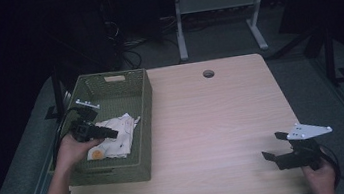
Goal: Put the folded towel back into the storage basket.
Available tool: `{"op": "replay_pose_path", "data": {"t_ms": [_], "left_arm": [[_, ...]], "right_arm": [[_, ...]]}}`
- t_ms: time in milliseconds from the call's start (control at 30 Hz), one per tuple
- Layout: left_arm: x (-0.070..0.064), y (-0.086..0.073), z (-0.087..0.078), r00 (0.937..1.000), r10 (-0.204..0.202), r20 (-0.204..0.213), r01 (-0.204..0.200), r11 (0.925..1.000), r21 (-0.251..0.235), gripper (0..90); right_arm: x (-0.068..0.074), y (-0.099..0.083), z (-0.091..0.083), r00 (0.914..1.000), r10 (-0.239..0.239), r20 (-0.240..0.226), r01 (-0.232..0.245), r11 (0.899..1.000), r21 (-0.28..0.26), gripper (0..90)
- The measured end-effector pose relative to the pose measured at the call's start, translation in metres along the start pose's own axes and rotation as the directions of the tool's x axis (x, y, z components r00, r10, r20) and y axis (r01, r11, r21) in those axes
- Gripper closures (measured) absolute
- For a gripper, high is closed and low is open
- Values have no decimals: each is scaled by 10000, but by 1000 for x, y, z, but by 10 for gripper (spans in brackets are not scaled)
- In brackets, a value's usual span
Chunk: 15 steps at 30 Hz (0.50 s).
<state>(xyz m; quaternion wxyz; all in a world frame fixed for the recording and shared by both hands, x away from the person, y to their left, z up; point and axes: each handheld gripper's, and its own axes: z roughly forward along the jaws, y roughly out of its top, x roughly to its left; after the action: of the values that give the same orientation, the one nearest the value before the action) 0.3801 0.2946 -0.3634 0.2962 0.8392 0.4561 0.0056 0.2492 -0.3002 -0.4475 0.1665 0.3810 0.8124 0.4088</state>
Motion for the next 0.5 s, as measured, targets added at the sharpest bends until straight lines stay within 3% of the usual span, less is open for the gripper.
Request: {"op": "replay_pose_path", "data": {"t_ms": [267,500], "left_arm": [[-6,-4,-8,9980,62,625,-12,9968,-802,561],[-11,-5,-12,9964,277,796,-192,9942,-1055,556]], "right_arm": [[0,0,-1,10000,26,9,-26,10000,-29,135],[0,0,-1,10000,19,28,-19,10000,-48,135]]}}
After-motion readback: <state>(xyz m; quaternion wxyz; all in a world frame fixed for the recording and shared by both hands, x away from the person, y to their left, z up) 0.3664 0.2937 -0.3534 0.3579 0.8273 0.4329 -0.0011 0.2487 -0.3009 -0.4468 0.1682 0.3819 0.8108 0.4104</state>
